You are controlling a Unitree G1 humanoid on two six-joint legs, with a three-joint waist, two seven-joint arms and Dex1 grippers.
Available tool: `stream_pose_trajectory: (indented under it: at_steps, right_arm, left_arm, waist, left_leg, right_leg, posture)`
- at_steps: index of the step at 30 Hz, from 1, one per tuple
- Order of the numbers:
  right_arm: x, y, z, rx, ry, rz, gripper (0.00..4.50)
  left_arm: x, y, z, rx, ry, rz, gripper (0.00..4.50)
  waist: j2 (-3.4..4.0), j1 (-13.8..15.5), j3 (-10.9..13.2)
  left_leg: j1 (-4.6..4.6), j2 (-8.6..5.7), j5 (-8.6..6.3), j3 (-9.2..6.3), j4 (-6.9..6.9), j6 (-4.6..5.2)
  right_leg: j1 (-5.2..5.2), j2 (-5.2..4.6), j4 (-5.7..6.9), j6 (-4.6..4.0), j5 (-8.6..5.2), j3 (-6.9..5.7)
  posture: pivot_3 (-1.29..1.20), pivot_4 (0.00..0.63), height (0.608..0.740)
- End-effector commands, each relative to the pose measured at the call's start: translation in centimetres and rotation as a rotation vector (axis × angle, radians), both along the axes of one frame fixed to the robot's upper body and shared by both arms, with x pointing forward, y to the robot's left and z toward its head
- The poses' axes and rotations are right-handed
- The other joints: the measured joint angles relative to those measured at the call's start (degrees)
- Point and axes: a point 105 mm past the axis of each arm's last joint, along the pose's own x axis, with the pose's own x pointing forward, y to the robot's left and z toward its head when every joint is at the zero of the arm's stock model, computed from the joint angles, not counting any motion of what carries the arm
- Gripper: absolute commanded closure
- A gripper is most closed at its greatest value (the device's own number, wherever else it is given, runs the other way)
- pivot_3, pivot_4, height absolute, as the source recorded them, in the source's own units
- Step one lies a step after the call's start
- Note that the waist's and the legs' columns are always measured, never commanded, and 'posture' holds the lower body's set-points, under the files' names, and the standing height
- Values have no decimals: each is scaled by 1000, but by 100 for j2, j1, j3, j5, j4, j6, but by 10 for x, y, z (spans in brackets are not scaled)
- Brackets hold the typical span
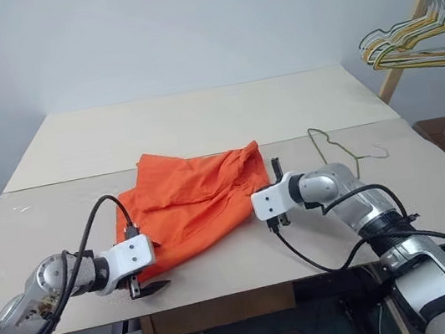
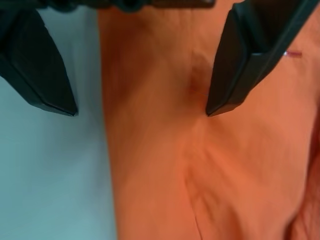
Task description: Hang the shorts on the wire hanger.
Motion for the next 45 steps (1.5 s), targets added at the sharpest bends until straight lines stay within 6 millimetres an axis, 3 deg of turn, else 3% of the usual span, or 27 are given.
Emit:
stream_pose_trajectory:
  at_steps: [1,10,14,22,25,28,30,32,35,37,39,42,45]
  right_arm:
    - [-1,-1,22,52,-41,-9,4500]
    - [-17,-3,25,64,-15,10,4500]
    - [-31,-10,27,50,8,40,4500]
    - [-77,-29,38,-5,157,187,4500]
    - [-80,-29,45,26,198,200,4500]
    - [-59,-22,59,118,154,151,4500]
    - [-32,-17,77,198,76,78,4500]
    - [10,-11,104,326,-55,-59,4500]
    - [65,-6,145,483,-234,-263,4500]
    - [95,-4,175,621,-315,-414,4500]
    - [112,-5,207,743,-454,-542,4500]
    - [108,-11,265,1055,-672,-602,4500]
    - [96,-13,282,1135,-822,-546,4500]
  left_arm:
    - [3,12,-5,70,-14,18,1560]
    - [20,26,2,84,-73,57,4455]
    - [19,34,13,67,-75,8,4455]
    - [-24,56,51,31,77,-248,4455]
    - [-16,57,59,15,32,-221,4455]
    - [14,46,73,-89,-110,-134,4455]
    - [47,39,94,-178,-255,-27,4455]
    - [92,38,127,-284,-431,147,4455]
    - [158,46,192,-430,-719,465,4455]
    - [186,54,237,-514,-885,645,4455]
    - [198,60,277,-553,-1063,767,4455]
    - [189,61,335,-583,-1359,829,4455]
    - [176,51,366,-662,-1513,761,4455]
  waist:
    - [0,19,0]
    - [5,54,-3]
    - [5,59,-3]
    - [11,63,1]
    - [10,73,0]
    - [10,109,0]
    - [10,112,0]
    - [4,108,-1]
    - [1,71,-4]
    - [-6,24,-7]
    - [-6,-62,-9]
    - [-7,-183,-11]
    - [-7,-293,-12]
  left_leg:
    - [0,0,0,0,0,0]
    - [4,0,-1,0,1,2]
    - [0,0,-2,0,2,4]
    - [-8,4,-6,4,1,10]
    - [5,4,-7,5,4,12]
    - [12,4,-5,3,6,14]
    - [10,3,-4,3,10,14]
    - [12,-1,1,1,17,10]
    - [-1,-6,26,-10,26,-30]
    - [-20,-9,36,-14,31,-46]
    - [-50,-10,40,-17,23,-52]
    - [-100,-15,45,-7,-4,-61]
    - [-125,-24,46,-2,-55,-64]
  right_leg:
    - [0,0,0,0,0,0]
    - [3,0,5,0,0,-1]
    - [1,0,1,0,0,-2]
    - [-7,-3,-3,-1,-1,-5]
    - [5,-3,-1,-1,0,-5]
    - [9,-1,6,-1,0,-7]
    - [8,1,10,-1,1,-6]
    - [11,2,19,0,2,-7]
    - [2,1,35,0,2,-11]
    - [-7,-1,31,0,2,-16]
    - [-30,-4,43,3,5,-21]
    - [-102,-14,39,4,4,-18]
    - [-160,-25,42,4,4,-26]
  posture:
    - [-53,0,740]
    - [-52,0,740]
    - [-48,0,740]
    - [-48,0,740]
    - [-45,0,740]
    - [-45,0,740]
    - [-48,0,740]
    - [-49,0,740]
    - [-48,0,740]
    - [-46,0,740]
    - [-49,0,740]
    - [-53,0,740]
    - [-58,0,740]
